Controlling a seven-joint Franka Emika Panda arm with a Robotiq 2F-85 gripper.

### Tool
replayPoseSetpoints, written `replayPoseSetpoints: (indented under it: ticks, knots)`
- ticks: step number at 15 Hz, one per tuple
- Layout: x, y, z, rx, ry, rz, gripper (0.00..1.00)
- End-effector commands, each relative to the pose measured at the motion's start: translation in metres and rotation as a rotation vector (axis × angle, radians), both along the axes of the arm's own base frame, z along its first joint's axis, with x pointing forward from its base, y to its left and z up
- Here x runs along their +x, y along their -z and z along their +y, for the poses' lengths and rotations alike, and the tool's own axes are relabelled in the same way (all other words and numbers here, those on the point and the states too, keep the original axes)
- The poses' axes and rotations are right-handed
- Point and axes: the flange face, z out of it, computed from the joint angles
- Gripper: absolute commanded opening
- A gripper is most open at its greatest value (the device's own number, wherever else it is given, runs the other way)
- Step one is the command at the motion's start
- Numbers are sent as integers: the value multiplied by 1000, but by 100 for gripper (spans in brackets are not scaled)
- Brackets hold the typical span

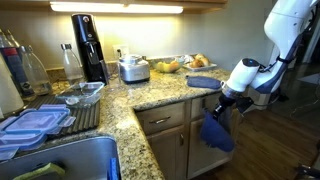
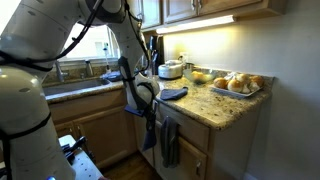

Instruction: Pick the towels on the counter and hang them on the drawer

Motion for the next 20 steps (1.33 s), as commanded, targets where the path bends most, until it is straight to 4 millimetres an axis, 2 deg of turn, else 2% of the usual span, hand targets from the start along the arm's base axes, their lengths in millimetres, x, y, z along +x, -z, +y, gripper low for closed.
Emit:
replayPoseSetpoints:
  ticks: [1,4,7,9,15,20]
  knots:
    - [-12,-4,-5,-12,-4,8,53]
    - [-25,-11,-3,-31,-26,12,71]
    - [-48,-16,-2,-38,-43,37,92]
    - [-63,-22,0,-43,-58,48,100]
    - [-92,-40,1,-93,-109,50,100]
    - [-99,-46,-2,-144,-118,60,100]
